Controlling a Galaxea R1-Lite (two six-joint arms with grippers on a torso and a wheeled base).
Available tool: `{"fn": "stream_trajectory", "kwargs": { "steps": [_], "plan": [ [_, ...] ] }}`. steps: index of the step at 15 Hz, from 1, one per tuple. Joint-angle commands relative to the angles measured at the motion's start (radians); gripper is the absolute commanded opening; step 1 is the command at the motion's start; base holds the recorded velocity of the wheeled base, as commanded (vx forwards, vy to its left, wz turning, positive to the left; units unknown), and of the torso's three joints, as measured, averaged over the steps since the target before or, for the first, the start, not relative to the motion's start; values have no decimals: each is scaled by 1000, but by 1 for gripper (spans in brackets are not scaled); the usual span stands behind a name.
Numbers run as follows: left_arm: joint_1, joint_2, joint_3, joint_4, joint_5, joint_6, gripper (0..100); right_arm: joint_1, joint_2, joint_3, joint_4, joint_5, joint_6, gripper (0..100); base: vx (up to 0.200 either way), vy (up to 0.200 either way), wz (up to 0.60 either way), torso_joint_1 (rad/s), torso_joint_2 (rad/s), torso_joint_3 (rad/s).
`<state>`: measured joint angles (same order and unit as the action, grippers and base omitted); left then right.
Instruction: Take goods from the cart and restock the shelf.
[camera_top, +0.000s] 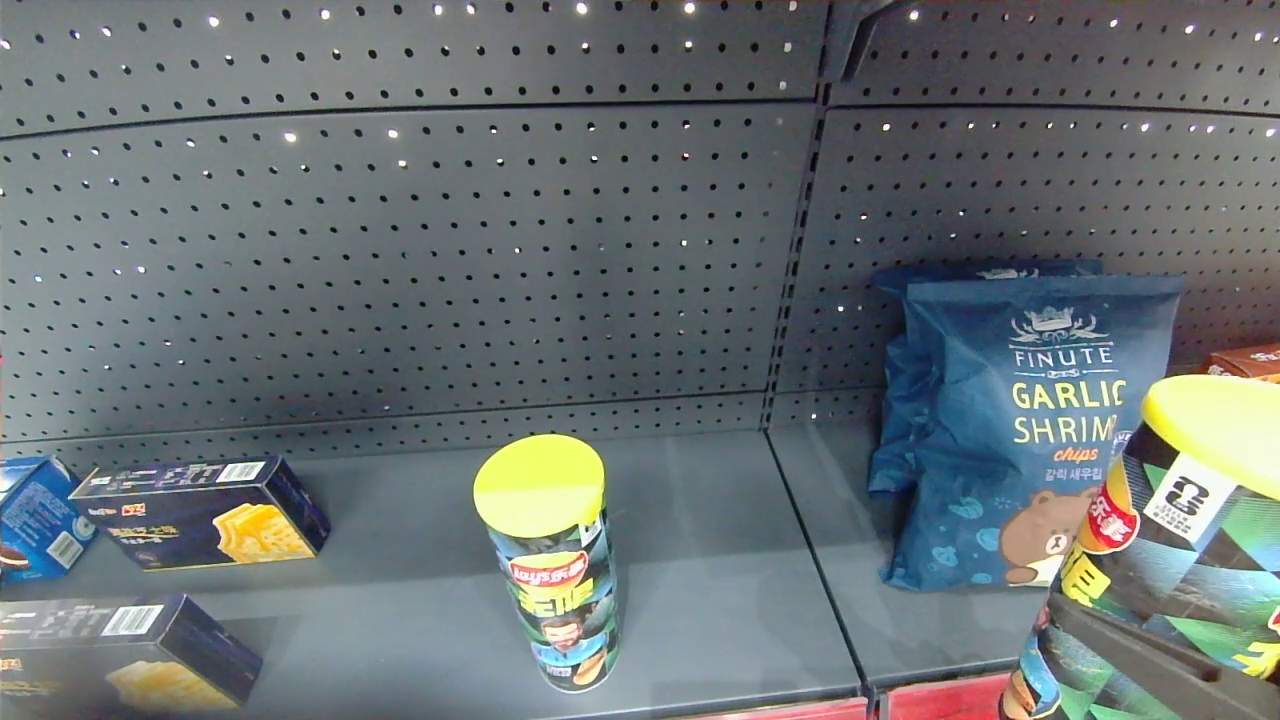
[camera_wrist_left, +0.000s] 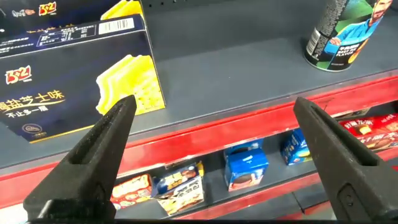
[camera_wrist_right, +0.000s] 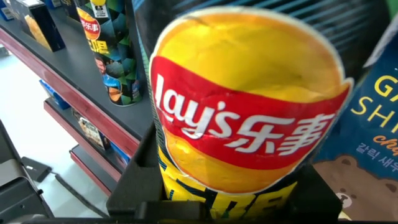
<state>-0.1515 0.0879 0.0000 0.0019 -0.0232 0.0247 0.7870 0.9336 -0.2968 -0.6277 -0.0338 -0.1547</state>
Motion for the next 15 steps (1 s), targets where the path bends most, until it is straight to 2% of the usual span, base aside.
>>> {"fn": "stream_trajectory", "kwargs": {
  "steps": [1,5,10,11,13,15],
  "plan": [
    [0,6,0,0,-1,3,100,0,24,-18,0,2,0,0,0,0,0,0,0,0],
    [0,6,0,0,-1,0,100,8,88,-41,-15,5,4,0,0,0,0,0,0,0],
    [0,6,0,0,-1,0,100,9,237,-173,-26,-6,58,0,0,0,0,0,0,0],
    [0,6,0,0,-1,0,100,9,274,-220,-40,-37,58,0,0,0,0,0,0,0],
    [0,6,0,0,-1,0,100,9,309,-234,-41,-118,72,0,0,0,0,0,0,0],
    [0,6,0,0,-1,0,100,23,321,-232,-43,-144,119,0,0,0,0,0,0,0]
  ]
}}
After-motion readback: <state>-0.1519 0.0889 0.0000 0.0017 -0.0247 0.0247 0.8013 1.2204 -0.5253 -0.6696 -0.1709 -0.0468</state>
